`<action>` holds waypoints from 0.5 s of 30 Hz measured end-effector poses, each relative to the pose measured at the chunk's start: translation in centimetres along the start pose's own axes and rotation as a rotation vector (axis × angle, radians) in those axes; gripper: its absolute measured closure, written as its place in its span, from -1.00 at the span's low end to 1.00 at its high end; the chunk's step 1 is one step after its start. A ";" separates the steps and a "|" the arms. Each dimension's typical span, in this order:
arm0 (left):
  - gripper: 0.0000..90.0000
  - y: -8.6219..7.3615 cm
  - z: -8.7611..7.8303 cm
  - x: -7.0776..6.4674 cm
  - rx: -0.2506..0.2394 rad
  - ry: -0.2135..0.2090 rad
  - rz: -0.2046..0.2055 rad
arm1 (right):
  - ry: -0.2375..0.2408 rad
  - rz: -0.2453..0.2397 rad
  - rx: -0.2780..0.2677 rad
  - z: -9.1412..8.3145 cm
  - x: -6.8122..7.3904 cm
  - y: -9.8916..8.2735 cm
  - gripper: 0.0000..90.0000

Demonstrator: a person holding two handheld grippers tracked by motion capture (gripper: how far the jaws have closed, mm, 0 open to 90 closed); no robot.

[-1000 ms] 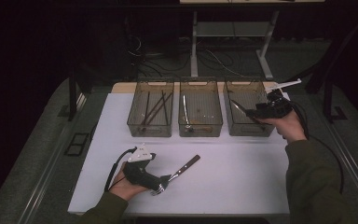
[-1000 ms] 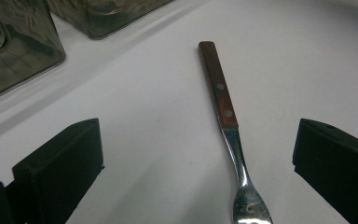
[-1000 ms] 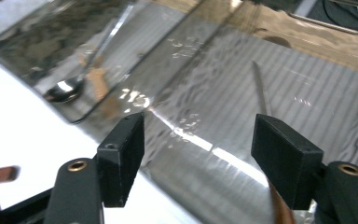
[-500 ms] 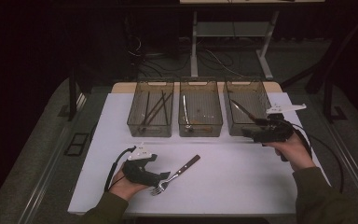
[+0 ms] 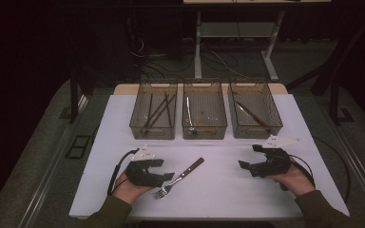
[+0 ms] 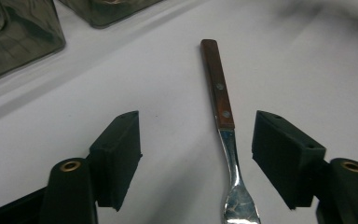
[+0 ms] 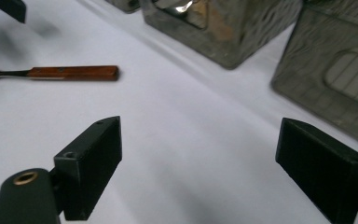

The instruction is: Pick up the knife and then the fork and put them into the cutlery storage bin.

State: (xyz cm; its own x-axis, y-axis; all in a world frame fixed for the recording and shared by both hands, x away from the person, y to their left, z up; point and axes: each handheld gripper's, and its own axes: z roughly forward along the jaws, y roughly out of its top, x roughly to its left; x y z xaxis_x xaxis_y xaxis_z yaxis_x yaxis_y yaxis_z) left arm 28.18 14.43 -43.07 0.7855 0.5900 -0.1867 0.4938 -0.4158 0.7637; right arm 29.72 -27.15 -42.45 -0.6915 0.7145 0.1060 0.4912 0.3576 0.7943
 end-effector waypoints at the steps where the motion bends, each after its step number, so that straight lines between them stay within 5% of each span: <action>1: -0.24 0.0 0.0 -0.1 0.004 -0.002 -0.009 | 0.008 0.002 -0.004 0.0 0.2 -0.3 -0.68; 15: 0.30 1.0 2.3 -1.4 0.070 -0.033 0.009 | 0.017 0.026 -0.009 -1.0 1.1 -3.0 -0.68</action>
State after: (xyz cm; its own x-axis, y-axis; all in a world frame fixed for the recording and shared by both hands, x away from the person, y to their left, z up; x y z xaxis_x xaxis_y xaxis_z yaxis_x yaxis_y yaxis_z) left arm 28.40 11.59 -43.46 0.8013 0.5632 -0.2016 0.5110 -0.4692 0.7203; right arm 26.97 -28.03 -44.14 -0.6876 0.7130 0.1370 0.5046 0.3335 0.7963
